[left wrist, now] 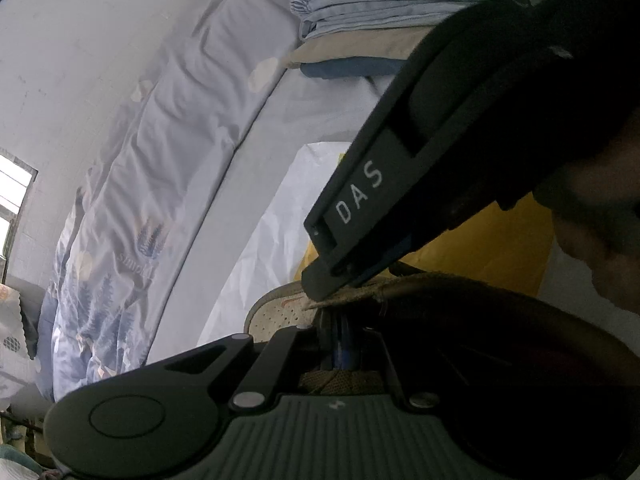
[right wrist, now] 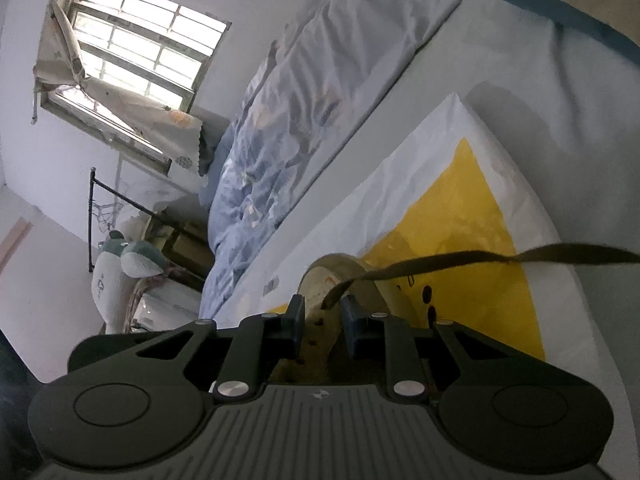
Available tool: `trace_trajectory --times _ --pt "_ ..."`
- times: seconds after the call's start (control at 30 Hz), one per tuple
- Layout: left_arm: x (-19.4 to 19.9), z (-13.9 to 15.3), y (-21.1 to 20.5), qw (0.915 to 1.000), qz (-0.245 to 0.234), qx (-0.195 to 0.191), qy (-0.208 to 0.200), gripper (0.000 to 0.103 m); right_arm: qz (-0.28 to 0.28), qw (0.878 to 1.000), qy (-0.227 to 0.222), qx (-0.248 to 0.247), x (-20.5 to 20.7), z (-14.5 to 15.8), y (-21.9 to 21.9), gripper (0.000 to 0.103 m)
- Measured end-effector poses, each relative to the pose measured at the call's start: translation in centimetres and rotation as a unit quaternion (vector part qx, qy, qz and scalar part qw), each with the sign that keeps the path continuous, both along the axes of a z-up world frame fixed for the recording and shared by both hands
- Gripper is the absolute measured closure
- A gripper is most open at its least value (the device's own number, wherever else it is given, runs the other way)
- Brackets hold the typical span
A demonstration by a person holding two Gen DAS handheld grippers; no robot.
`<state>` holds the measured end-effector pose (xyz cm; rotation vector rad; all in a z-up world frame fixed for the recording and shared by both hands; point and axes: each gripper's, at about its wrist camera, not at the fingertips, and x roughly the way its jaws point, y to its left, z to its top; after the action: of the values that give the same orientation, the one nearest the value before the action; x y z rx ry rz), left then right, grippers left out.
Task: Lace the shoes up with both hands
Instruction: 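Close the right gripper on the dark lace near the shoe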
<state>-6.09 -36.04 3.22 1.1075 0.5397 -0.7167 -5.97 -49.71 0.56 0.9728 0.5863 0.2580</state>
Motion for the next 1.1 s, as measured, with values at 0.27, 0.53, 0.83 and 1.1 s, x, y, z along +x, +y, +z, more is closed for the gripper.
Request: trace_trajectory --times 0.27,0.53,0.83,1.1 --pt "-0.1 -0.1 -0.2 1.0000 0.005 0.000 0.002 0.102 -0.010 1.000 -0.001 0.003 0.1 -0.3 0.6 0.092" --pt "-0.2 -0.2 0.0 1.0000 0.005 -0.001 0.002 0.096 -0.008 1.000 -0.007 -0.027 0.3 0.5 1.4 0.103" --pt "2.6 -0.2 0.7 1.0000 -0.001 -0.001 0.000 0.096 -0.033 0.999 -0.011 -0.025 -0.2 0.9 0.5 0.103" --pt "0.9 0.0 1.2 1.0000 -0.003 0.000 -0.003 0.096 -0.046 0.999 -0.023 -0.017 -0.4 1.4 0.0 0.103"
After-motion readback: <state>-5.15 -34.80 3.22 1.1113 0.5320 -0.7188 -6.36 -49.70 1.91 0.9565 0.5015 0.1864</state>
